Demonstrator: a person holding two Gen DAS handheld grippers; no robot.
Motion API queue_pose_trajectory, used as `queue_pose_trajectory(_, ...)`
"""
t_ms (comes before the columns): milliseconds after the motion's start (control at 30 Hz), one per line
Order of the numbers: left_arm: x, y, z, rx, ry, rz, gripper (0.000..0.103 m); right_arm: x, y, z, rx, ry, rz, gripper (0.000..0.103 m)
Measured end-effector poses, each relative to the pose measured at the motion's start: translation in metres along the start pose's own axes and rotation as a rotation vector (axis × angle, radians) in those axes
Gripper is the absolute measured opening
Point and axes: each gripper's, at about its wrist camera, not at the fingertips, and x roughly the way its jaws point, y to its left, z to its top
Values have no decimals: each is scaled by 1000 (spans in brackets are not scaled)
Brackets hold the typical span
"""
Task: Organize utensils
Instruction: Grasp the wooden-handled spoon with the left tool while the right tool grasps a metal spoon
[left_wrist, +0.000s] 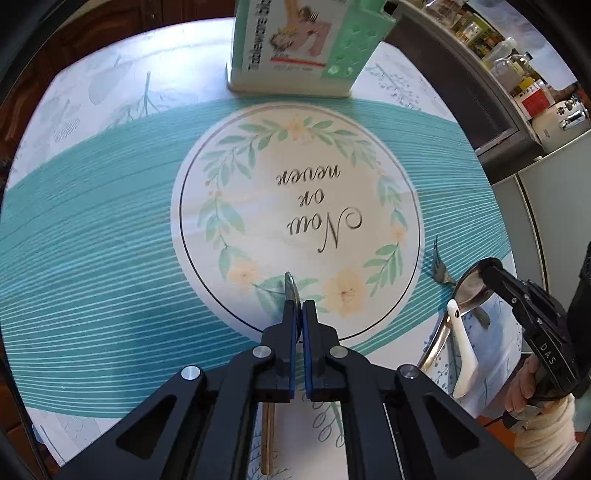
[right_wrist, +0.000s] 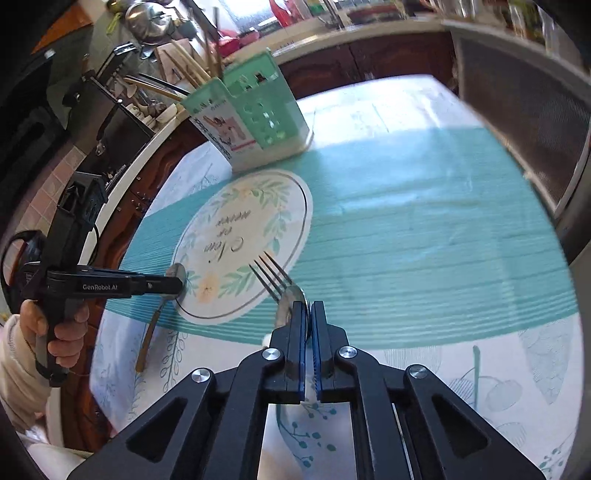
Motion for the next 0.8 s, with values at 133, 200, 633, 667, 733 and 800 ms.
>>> queue_pose_trajectory(133,-27,-17,-4,53,-131,34,0,-13,29,6,-131,-82,-93,3)
queue_pose_trajectory(200,-41,-24,-5,64,-185,26,0,-17,44,7,-200,-122,-147,3)
queue_pose_trajectory(633,-75,-47,13,98,-244,-45,4,-33,74,32,-285,-221,-204,3)
queue_pose_trajectory(667,-69,-46,13,97,-213,-54,11,-34,73,33,-279,-217,-198,3)
queue_pose_trajectory(733,-57,-43,13,95,-161,-50,22,-33,71,32,-267,-211,-192,3)
queue_pose_trajectory(800,-46,-41,12,126,-118,-60,41,-32,68,29,-261,-200,-190,3)
